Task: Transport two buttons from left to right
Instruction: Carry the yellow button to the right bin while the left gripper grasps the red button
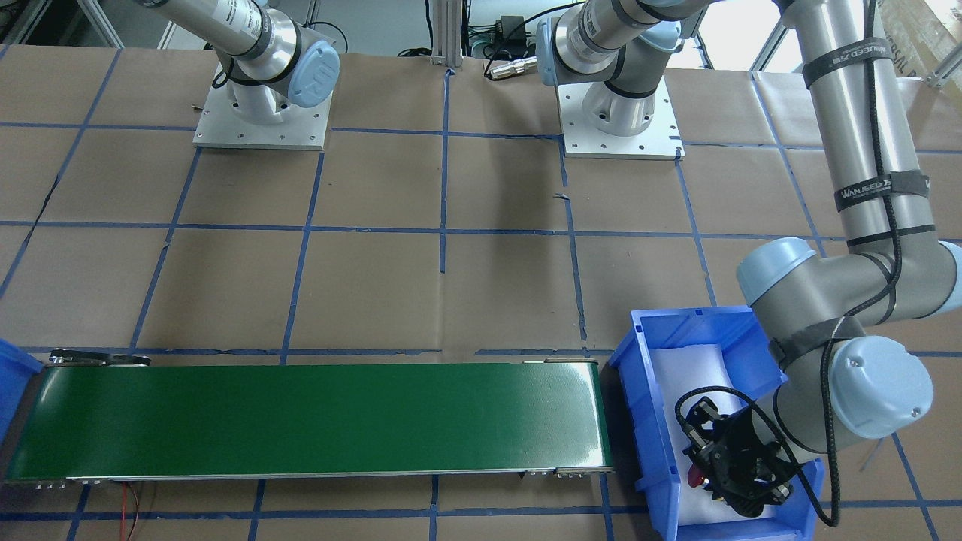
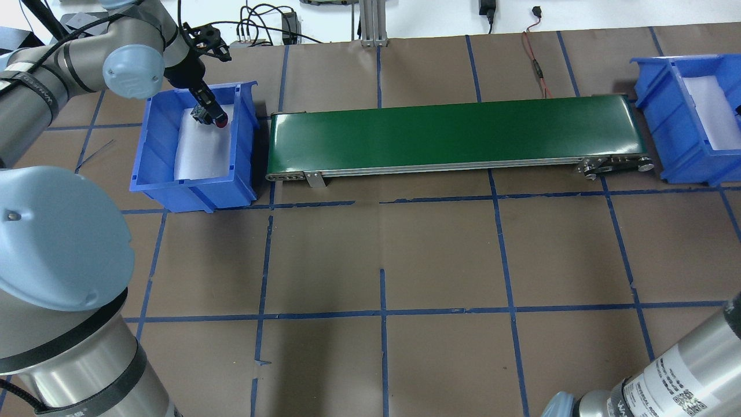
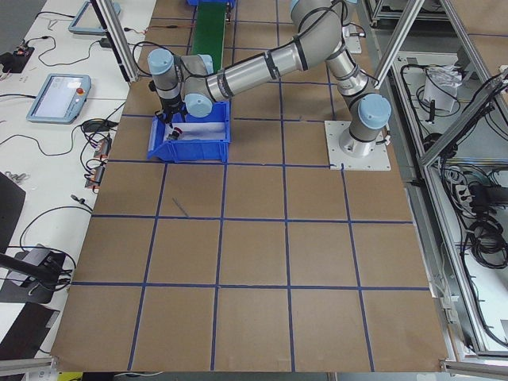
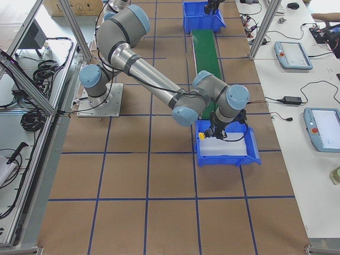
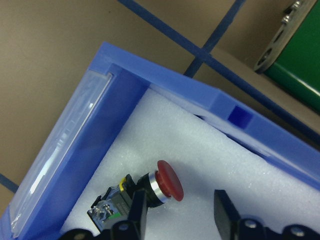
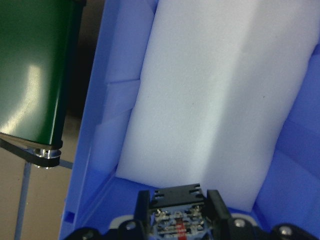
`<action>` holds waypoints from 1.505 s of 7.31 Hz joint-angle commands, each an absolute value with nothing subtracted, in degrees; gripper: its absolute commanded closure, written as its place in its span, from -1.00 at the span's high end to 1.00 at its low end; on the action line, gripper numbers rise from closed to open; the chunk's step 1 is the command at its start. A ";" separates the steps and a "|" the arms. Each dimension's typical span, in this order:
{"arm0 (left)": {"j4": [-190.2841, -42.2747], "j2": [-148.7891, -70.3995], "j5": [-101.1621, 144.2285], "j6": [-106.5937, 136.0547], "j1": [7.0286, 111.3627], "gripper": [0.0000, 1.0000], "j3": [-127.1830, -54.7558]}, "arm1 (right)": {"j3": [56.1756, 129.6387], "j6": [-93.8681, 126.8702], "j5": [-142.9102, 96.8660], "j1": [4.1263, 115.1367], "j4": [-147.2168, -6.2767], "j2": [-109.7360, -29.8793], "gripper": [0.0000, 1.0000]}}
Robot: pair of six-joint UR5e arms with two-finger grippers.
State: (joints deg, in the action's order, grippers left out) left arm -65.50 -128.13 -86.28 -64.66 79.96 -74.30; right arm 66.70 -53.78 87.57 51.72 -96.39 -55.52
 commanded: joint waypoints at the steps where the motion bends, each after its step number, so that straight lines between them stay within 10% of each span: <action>1: -64.60 -128.85 -86.22 -64.78 79.98 0.20 -74.36 | 66.53 -53.79 87.28 51.68 -100.18 -52.83 -0.86; 11: -61.44 -128.76 -88.93 -64.16 79.89 -0.53 -75.24 | 66.80 -53.35 87.10 53.00 -106.43 -47.90 -0.86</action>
